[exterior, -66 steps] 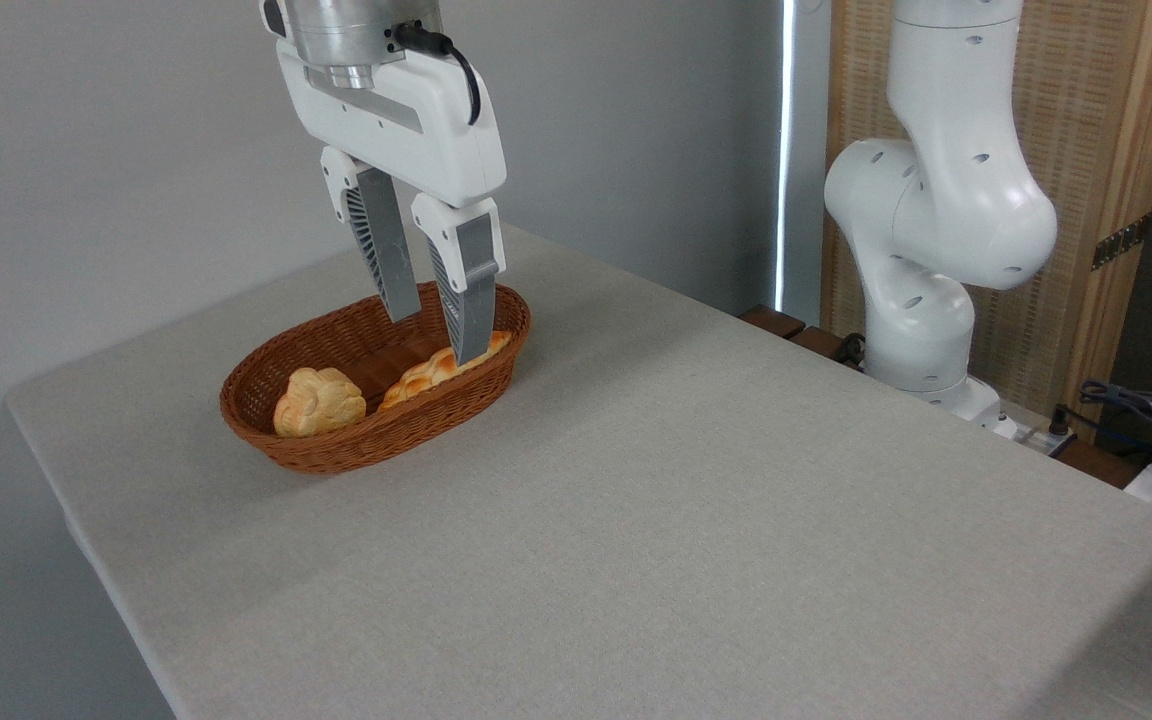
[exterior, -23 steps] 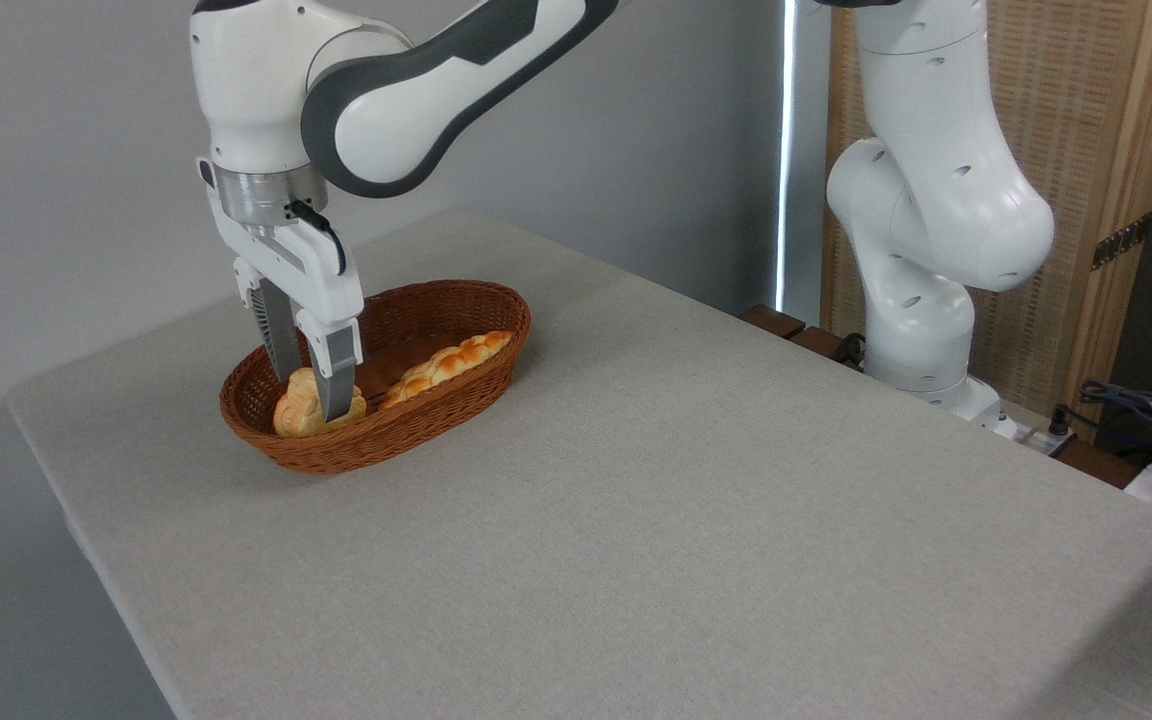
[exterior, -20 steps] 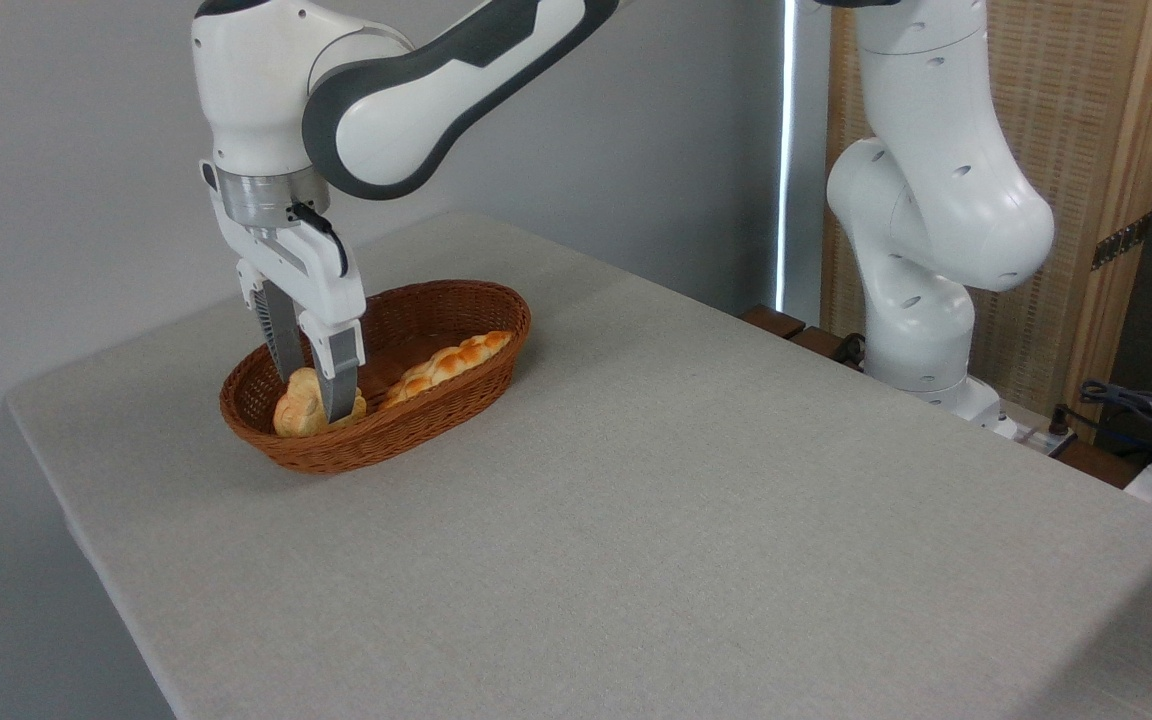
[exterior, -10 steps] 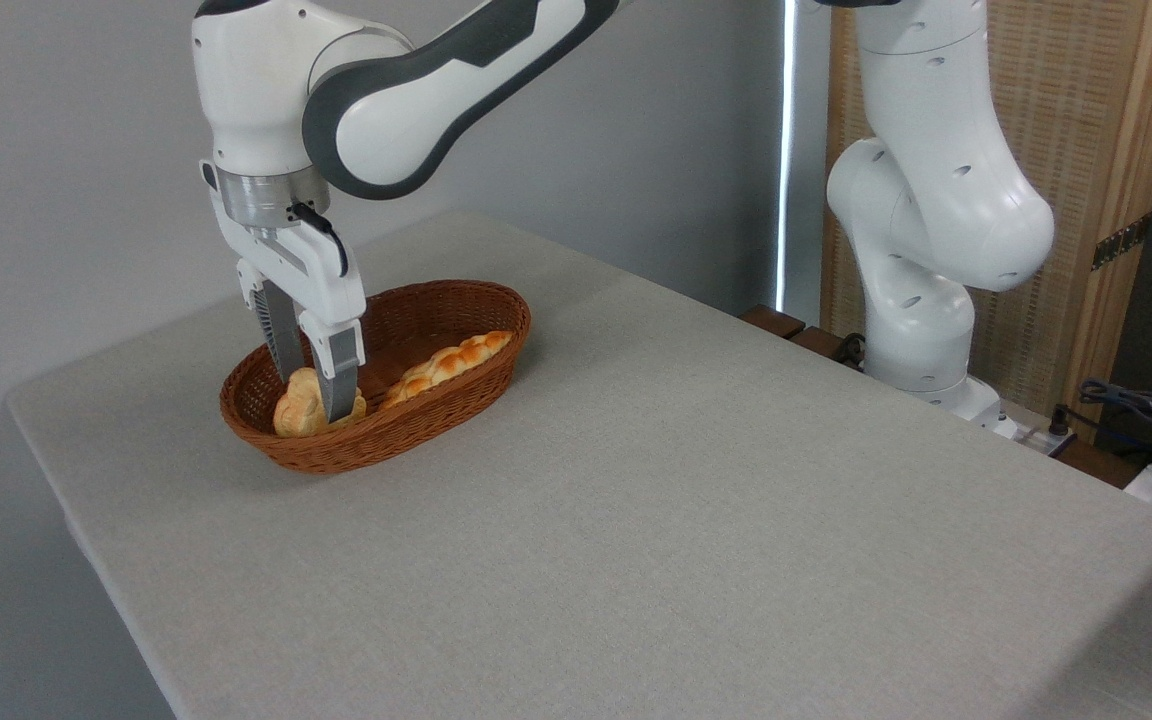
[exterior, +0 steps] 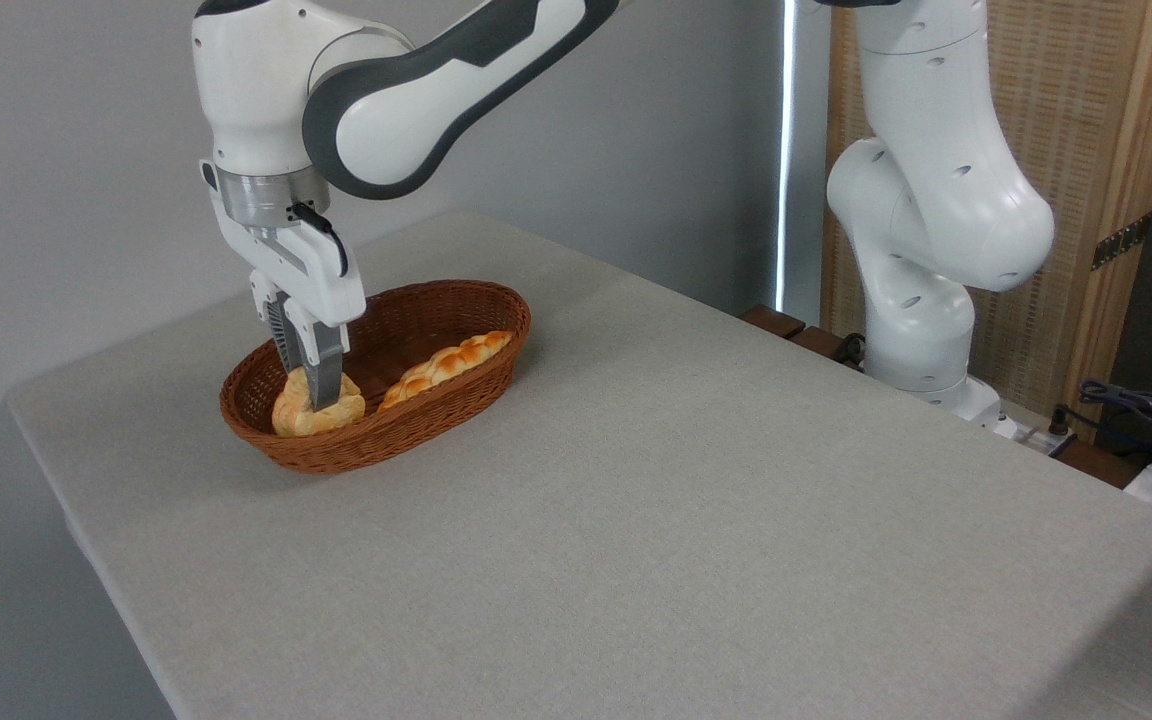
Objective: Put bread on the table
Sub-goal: 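Close the gripper fingers around the round bun in the basket, then lift the bun out of the basket and lower it onto the table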
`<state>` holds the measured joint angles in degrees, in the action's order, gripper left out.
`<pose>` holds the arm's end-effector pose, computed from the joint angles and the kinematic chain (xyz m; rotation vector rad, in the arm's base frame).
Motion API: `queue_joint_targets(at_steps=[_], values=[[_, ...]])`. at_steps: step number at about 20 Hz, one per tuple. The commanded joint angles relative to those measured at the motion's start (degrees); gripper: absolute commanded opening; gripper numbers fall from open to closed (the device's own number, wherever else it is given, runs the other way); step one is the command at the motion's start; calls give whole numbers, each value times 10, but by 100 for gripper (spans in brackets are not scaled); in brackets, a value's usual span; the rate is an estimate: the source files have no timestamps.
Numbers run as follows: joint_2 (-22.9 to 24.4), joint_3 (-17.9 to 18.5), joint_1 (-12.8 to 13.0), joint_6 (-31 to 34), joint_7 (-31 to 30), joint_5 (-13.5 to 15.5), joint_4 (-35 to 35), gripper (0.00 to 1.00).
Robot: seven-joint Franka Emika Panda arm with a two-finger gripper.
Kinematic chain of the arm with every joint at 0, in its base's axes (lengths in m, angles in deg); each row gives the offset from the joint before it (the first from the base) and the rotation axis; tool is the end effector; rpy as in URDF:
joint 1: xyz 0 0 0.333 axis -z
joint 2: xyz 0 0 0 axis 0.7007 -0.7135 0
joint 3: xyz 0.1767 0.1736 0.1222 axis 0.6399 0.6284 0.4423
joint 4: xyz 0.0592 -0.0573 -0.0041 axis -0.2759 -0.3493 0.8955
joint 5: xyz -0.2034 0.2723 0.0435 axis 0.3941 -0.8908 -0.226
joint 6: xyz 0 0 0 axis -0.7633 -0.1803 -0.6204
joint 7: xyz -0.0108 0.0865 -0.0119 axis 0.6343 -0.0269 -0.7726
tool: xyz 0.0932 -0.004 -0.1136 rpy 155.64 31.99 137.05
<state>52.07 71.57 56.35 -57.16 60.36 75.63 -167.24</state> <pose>0.5192 -0.2611 0.4030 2.8389 -1.0825 0.1973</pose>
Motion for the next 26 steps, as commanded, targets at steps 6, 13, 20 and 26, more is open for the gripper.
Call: queue_joint_targets(at_steps=[6,13,20,26], values=[[24,2,-3,-5,3,-6,-9,23],[50,20,-22,80,8,0,30,24],[75,121,-48,164,130,-1,50,25],[54,147,-74,155,207,-10,21,68]])
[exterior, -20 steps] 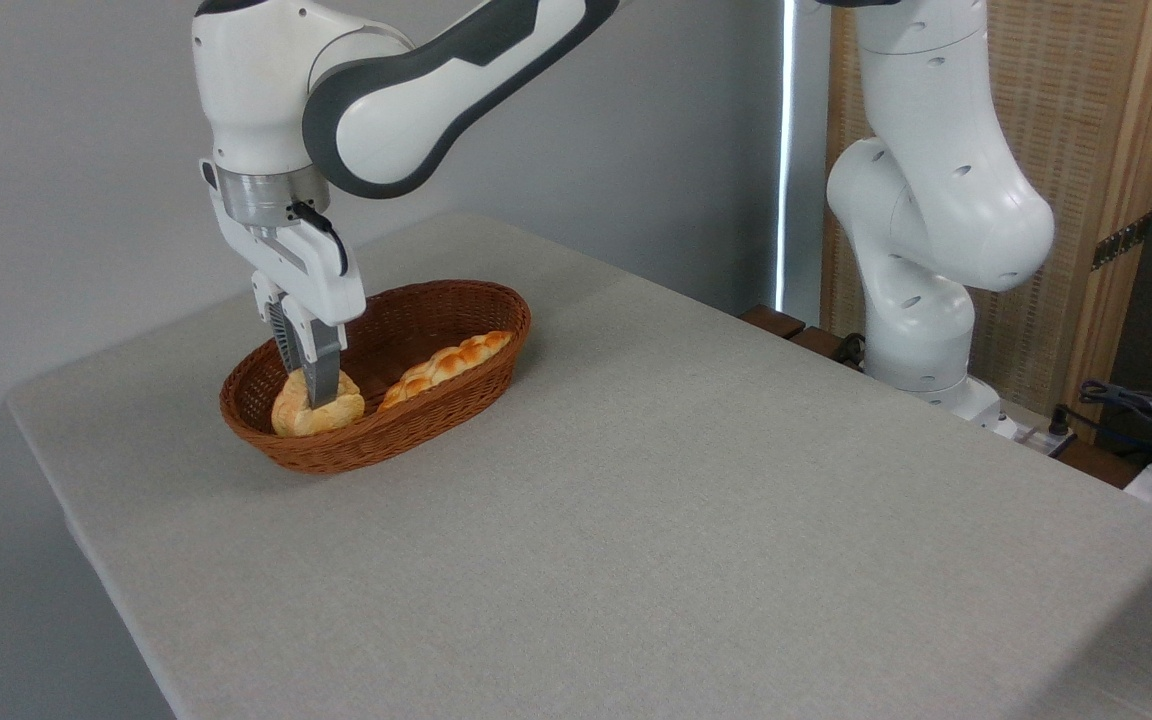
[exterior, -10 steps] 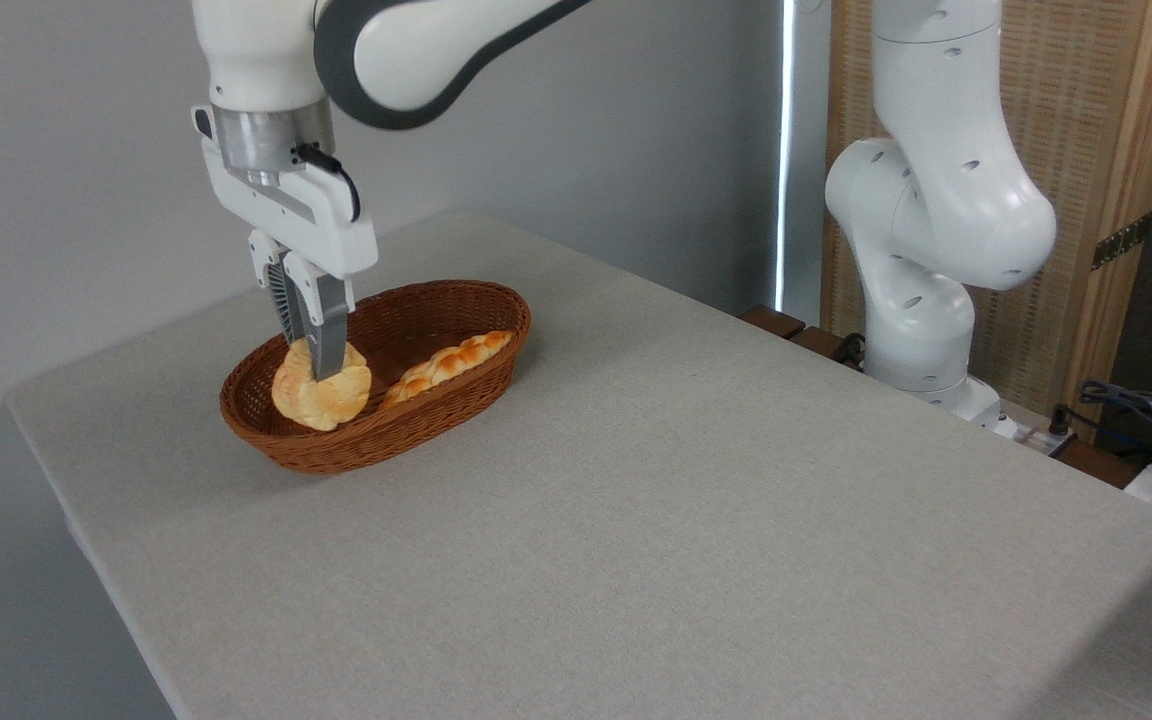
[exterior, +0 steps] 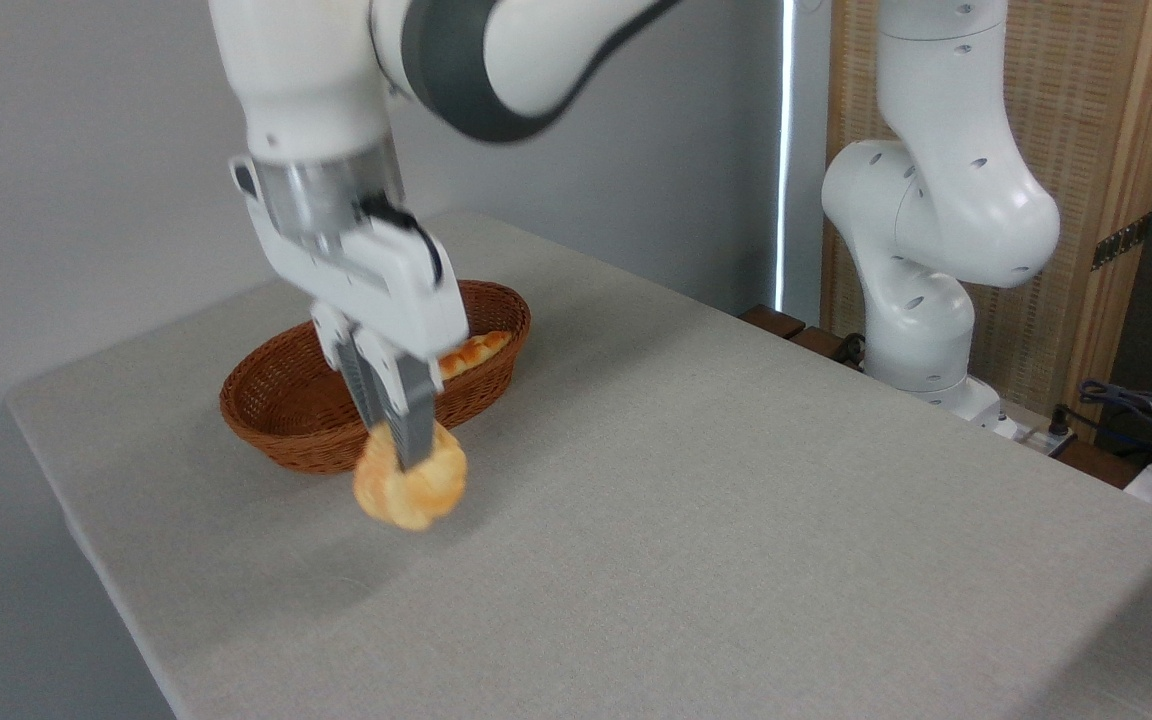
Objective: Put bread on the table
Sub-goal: 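Lift the bun out of the basket and lower it onto the table, then open the gripper to release the bun and raise it away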
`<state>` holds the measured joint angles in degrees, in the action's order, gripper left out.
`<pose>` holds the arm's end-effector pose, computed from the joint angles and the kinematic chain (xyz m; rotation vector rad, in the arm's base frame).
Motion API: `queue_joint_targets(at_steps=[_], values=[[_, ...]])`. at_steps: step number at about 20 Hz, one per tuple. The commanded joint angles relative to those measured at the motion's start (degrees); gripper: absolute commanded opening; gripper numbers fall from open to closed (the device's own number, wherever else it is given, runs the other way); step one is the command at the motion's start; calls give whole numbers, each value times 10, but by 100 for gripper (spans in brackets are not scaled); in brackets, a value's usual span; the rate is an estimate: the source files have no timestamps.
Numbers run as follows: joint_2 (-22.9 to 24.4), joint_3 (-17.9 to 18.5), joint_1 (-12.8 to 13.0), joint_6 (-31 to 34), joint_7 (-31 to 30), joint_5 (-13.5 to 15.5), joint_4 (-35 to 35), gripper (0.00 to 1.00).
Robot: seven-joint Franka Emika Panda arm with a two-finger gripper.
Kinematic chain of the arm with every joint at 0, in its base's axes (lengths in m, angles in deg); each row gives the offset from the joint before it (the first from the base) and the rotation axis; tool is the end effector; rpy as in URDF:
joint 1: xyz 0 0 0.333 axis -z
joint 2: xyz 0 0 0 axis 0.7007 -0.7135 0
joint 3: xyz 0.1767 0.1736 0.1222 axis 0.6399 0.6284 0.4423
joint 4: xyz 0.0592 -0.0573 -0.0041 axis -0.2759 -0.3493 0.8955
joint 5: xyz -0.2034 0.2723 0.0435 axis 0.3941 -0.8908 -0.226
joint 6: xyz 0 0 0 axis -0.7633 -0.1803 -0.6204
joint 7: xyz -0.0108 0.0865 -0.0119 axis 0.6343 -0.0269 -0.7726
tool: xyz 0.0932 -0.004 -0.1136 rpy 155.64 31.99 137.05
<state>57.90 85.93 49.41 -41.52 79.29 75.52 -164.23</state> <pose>0.5396 -0.0583 0.4525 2.9216 -1.0723 0.0326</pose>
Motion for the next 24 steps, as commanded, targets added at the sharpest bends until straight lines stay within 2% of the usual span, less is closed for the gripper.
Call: queue_joint_targets(at_steps=[1,2,4,6,15,18,22,24], values=[[-4,3,-4,-2,17,-17,-9,74],[-4,3,-4,-2,17,-31,-9,83],[-3,3,-4,-2,18,-57,-9,89],[-1,3,-10,-2,19,-66,-8,100],[2,2,-15,5,20,-70,-8,100],[16,2,-15,7,20,-69,-3,100],[51,-5,-20,10,12,-60,4,100],[61,-14,-20,42,10,-41,21,100]])
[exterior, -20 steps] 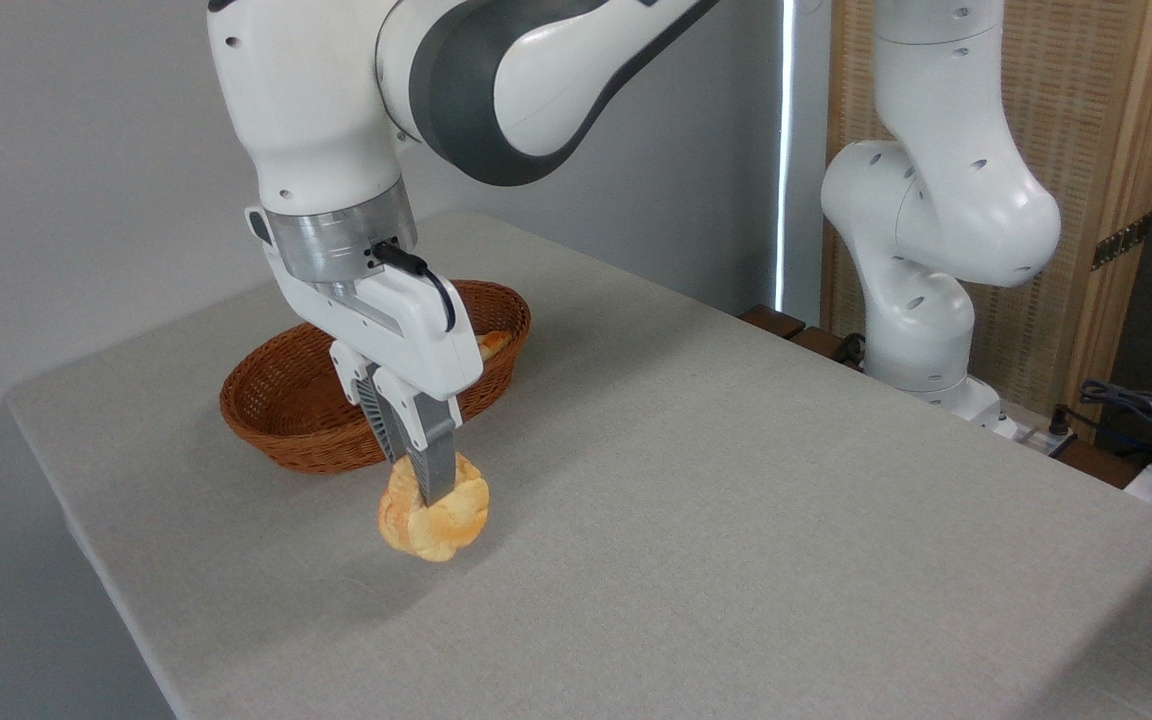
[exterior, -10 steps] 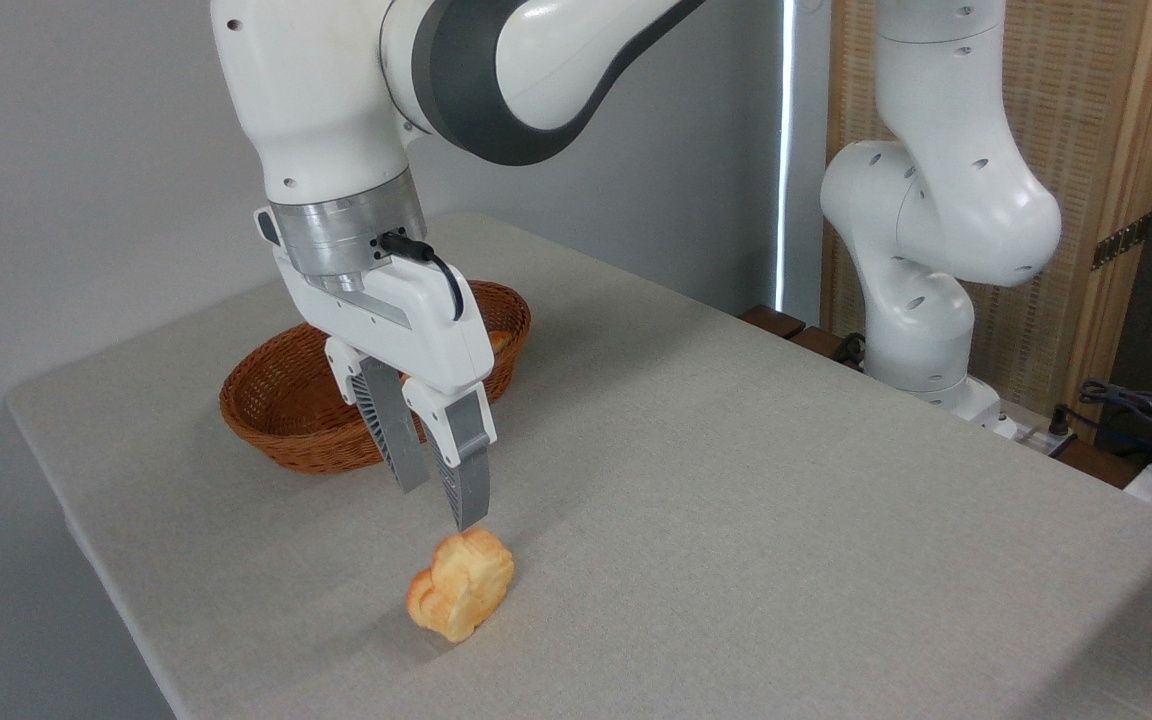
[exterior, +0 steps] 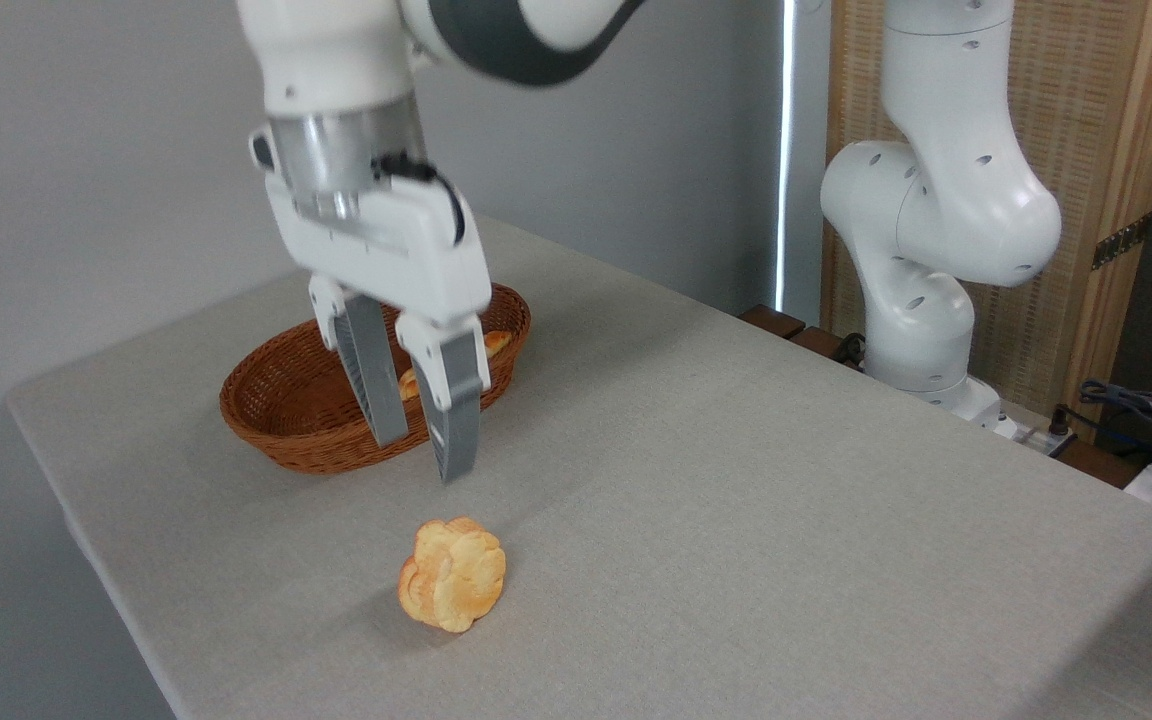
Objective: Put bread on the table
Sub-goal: 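Open the gripper to release the bun and raise it away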
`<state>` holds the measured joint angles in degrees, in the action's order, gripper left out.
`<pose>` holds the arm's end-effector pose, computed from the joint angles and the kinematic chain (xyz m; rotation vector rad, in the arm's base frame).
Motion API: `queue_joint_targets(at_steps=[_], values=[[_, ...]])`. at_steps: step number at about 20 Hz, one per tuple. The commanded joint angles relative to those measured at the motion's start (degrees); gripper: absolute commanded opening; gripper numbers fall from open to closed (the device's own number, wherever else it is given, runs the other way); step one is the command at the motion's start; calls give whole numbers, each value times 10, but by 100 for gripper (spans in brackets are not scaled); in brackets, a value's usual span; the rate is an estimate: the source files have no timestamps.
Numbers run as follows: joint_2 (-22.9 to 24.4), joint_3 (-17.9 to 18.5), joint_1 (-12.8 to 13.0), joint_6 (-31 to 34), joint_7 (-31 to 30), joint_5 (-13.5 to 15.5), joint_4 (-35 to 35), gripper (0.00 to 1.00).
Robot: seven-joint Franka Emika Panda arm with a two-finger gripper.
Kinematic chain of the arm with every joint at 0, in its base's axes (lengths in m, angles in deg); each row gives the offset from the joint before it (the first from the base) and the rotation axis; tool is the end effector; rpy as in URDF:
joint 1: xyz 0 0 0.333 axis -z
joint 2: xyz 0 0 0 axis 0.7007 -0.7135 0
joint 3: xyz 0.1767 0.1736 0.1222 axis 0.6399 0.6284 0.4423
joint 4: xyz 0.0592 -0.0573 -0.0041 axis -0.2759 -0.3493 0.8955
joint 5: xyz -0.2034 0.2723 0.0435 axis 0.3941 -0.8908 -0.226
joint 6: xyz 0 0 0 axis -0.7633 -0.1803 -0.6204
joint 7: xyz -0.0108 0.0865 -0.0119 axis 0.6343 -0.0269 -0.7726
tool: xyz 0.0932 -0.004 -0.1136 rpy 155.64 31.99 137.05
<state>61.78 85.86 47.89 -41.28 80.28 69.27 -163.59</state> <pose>0.5334 -0.0311 0.4937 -2.8501 1.0725 -0.0977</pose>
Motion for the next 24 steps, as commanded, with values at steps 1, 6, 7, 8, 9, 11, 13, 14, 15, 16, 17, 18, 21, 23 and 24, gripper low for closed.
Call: queue_joint_targets(at_steps=[1,6,7,8,9,11,13,14,15,16,17,18,21,23,24], values=[[21,-19,-5,63,1,29,36,100],[19,-40,-5,114,-11,31,77,100],[15,-40,-4,111,-10,31,78,100],[14,-39,-4,108,-7,31,78,100],[14,-39,-3,108,-6,31,77,100],[17,-33,0,115,-9,32,73,100],[17,-5,28,122,-10,31,71,100],[17,28,58,123,-9,31,69,100],[17,49,76,123,-9,31,69,100],[16,52,76,123,-7,32,69,100],[16,54,76,123,-7,32,69,100],[16,56,74,123,-8,32,69,100],[16,57,70,124,-6,32,66,100],[17,57,70,124,-5,32,65,100],[16,57,70,124,-4,32,65,100]])
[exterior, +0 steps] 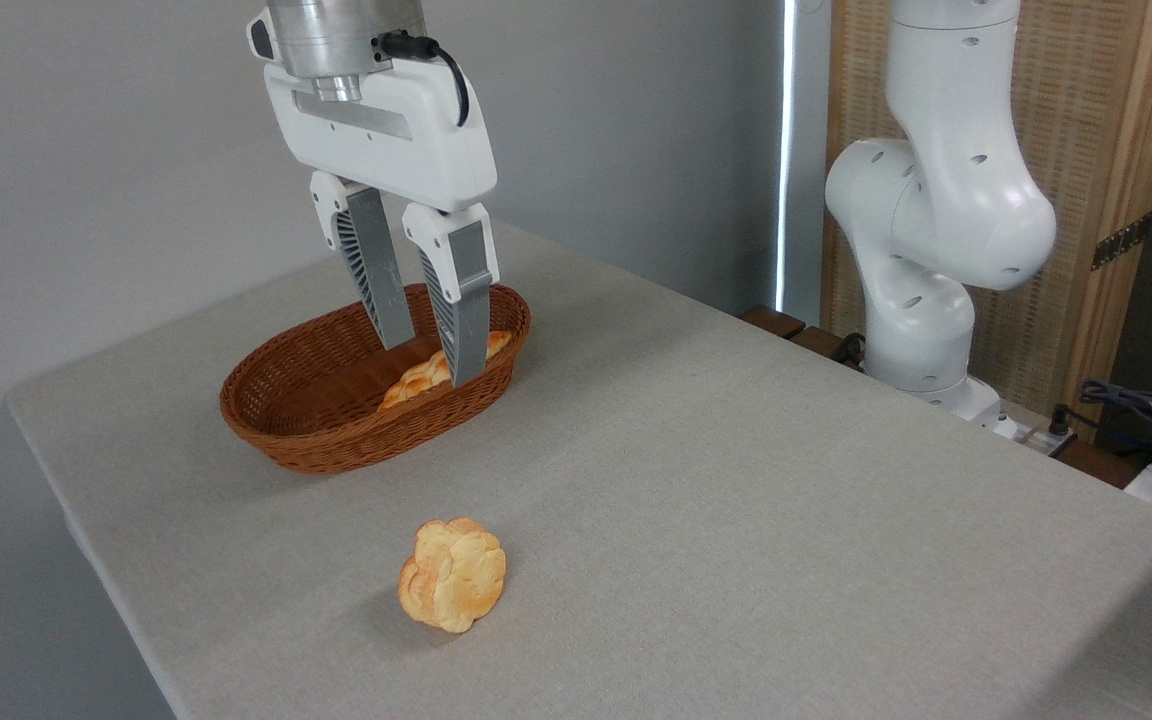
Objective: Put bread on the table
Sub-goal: 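Open the gripper to release the bun and raise it away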
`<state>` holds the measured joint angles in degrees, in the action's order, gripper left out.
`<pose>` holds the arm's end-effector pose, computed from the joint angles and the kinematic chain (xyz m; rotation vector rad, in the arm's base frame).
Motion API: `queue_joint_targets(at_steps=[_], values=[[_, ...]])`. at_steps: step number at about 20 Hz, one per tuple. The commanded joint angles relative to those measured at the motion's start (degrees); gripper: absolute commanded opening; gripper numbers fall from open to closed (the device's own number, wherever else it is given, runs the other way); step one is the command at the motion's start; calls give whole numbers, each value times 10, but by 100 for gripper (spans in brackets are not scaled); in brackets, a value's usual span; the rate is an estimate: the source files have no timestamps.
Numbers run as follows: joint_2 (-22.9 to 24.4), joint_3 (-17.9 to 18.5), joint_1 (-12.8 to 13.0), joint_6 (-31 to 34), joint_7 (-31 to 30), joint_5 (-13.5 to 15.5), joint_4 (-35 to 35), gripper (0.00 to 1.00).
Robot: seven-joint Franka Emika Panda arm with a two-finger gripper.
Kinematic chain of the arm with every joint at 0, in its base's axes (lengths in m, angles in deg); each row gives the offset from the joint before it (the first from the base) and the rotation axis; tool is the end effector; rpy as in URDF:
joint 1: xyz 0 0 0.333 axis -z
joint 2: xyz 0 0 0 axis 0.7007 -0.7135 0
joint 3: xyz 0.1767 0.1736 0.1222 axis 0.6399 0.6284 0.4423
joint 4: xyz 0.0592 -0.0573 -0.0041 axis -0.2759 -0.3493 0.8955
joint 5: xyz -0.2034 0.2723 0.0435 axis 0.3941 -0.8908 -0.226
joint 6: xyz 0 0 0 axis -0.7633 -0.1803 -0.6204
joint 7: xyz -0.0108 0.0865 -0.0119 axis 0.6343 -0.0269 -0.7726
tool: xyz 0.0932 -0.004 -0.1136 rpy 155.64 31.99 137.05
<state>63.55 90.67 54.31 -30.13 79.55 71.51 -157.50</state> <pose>0.5086 -0.0477 0.5371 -2.8989 1.0927 -0.0307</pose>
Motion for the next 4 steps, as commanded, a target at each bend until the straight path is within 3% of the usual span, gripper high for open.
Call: queue_joint_targets(at_steps=[1,4], values=[[-2,9,6,13,3,10,4,100],[-2,9,6,13,5,11,4,100]])
